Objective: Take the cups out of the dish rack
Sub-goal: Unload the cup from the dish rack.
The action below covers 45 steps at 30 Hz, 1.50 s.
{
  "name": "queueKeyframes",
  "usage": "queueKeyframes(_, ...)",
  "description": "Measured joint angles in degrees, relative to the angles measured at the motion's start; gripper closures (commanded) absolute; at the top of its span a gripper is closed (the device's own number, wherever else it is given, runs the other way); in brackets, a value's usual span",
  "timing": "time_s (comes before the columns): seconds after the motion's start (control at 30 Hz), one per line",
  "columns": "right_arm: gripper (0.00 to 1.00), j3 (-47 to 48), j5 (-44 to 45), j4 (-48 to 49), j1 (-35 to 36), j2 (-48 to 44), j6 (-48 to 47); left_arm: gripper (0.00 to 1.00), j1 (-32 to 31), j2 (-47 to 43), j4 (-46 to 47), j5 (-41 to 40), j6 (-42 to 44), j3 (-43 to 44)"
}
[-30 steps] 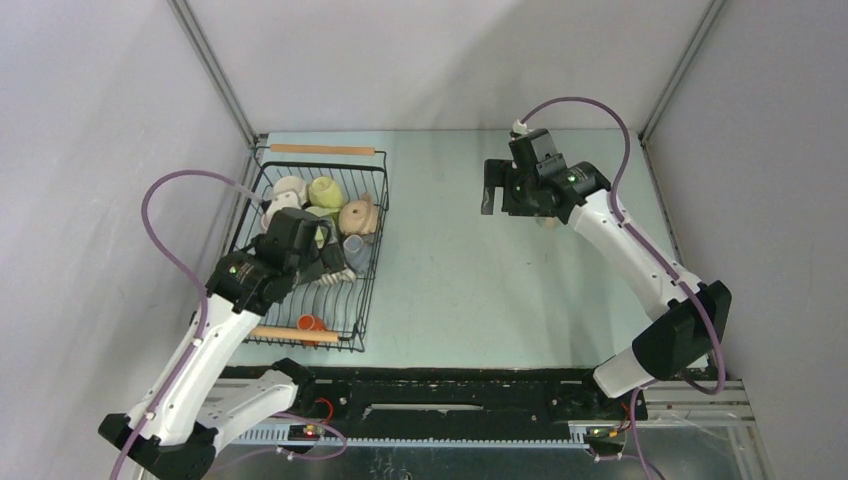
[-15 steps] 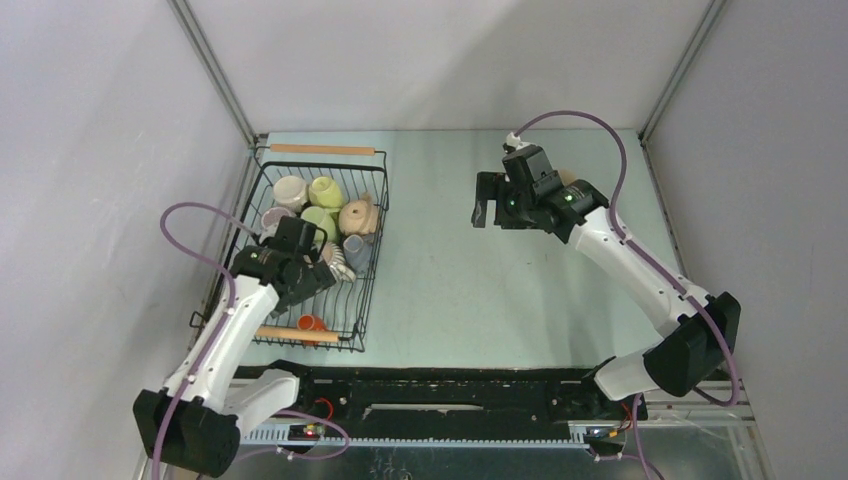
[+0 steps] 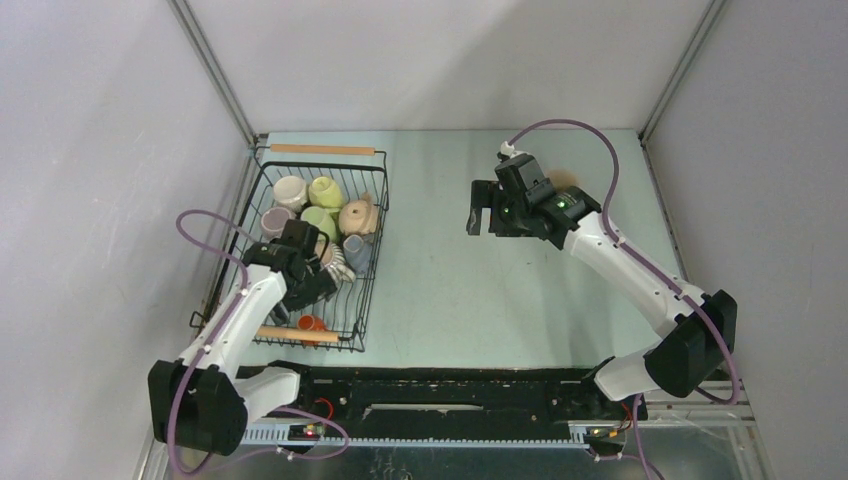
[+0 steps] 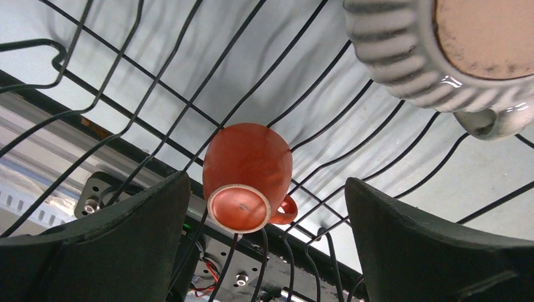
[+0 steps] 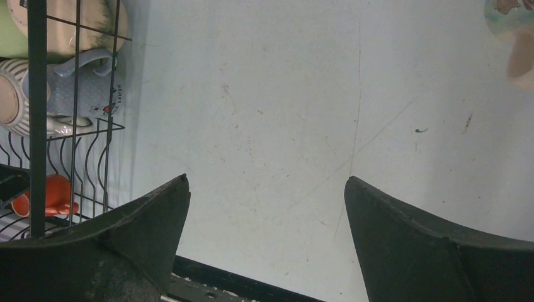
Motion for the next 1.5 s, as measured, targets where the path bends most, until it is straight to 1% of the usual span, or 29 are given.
queueKeyframes(0.17, 0.02, -0.6, 0.2, 0.2, 0.1, 0.0, 0.2, 0.02, 0.1, 0.9, 0.7, 1.2, -0.3, -1.5)
queueKeyframes(0.4, 0.02, -0.7, 0.5, 0.3, 0.5, 0.0, 0.7, 0.09, 0.1, 1.5, 1.5, 2.7, -1.6, -4.5)
queueKeyframes(0.53, 0.03, -0.7, 0.7, 0.3, 1.1, 0.0, 1.2, 0.18, 0.2, 2.3, 2.4, 3.4, -2.1, -5.2)
queueKeyframes(0.6, 0.03, -0.7, 0.9, 0.3, 1.4, 0.0, 1.3, 0.24, 0.2, 2.6, 2.9, 3.7, -2.2, -5.4)
queueKeyframes(0.73, 0.03, -0.7, 1.5, 0.3, 1.9, 0.0, 1.5, 0.44, 0.3, 3.1, 3.9, 4.1, -2.6, -5.9)
queueKeyframes(0.8, 0.03, -0.7, 1.7, 0.3, 2.1, 0.0, 1.7, 0.51, 0.4, 3.2, 4.4, 4.7, -2.7, -5.9)
queueKeyframes(0.93, 0.03, -0.7, 2.2, 0.3, 2.5, 0.0, 2.0, 0.54, 0.6, 3.2, 4.7, 5.2, -2.4, -5.9)
queueKeyframes(1.03, 0.03, -0.7, 2.5, 0.3, 2.8, 0.0, 2.2, 0.53, 0.7, 3.2, 4.8, 5.3, -1.9, -5.9)
queueKeyframes(1.1, 0.03, -0.7, 2.7, 0.3, 2.9, 0.0, 2.2, 0.5, 0.7, 3.2, 4.9, 5.4, -1.2, -5.9)
queueKeyframes(1.13, 0.03, -0.7, 2.8, 0.3, 3.0, 0.0, 2.2, 0.46, 0.7, 3.2, 4.9, 5.4, -1.0, -5.9)
queueKeyframes(1.2, 0.03, -0.7, 3.0, 0.3, 3.2, 0.0, 2.2, 0.32, 0.7, 3.2, 4.9, 5.4, -0.7, -5.8)
queueKeyframes(1.27, 0.03, -0.7, 3.0, 0.3, 3.4, 0.0, 2.2, 0.23, 0.7, 3.1, 4.9, 5.3, -0.5, -5.8)
queueKeyframes(1.3, 0.03, -0.7, 3.0, 0.2, 3.5, 0.0, 2.3, 0.17, 0.7, 3.0, 5.0, 5.4, -0.3, -5.8)
queueKeyframes(1.4, 0.03, -0.7, 3.3, 0.2, 3.8, 0.0, 2.4, 0.06, 0.8, 2.2, 6.0, 5.9, -0.9, -5.8)
queueKeyframes(1.5, 0.03, -0.7, 3.5, 0.2, 4.4, 0.0, 2.4, 0.01, 0.8, 0.6, 6.3, 6.6, -1.6, -5.9)
